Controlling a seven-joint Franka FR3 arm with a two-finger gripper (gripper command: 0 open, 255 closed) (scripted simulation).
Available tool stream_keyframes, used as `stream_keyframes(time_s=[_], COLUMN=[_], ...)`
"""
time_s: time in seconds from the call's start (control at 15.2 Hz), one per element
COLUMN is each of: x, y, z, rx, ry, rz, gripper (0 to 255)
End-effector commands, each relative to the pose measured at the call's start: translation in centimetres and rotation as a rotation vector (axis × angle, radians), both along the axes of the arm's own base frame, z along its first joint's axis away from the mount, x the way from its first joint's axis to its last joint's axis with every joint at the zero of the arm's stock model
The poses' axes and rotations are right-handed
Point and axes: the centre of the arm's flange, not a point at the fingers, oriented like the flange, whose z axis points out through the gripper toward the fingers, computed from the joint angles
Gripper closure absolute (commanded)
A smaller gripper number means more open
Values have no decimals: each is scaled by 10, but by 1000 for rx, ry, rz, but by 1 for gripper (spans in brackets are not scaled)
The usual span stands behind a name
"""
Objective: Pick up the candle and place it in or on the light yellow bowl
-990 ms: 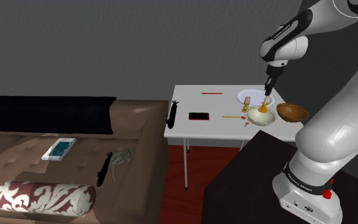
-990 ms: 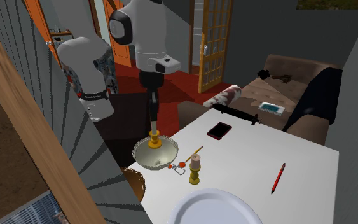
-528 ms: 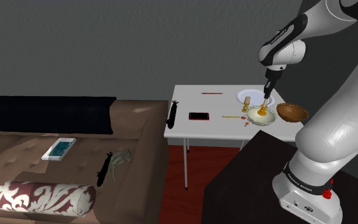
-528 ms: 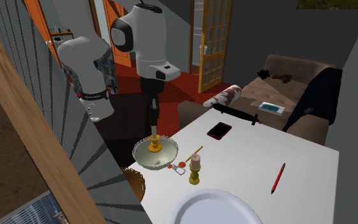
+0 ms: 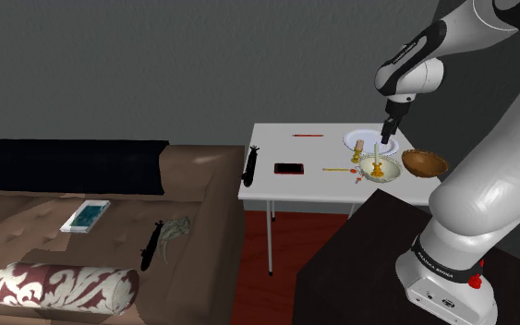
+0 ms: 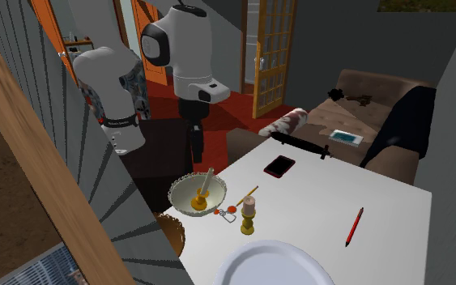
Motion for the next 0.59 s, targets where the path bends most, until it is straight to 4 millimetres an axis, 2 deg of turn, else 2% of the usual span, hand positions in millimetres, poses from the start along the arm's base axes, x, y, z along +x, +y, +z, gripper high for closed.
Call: stream_keyframes(time_s=[0.0, 0.26, 0.53], x=[0, 2, 2], y=[0, 0, 0], z=[0, 50, 50], rx=[0, 0, 0], ry=[0, 0, 0], rz=[0, 0, 0], gripper=[0, 0, 0])
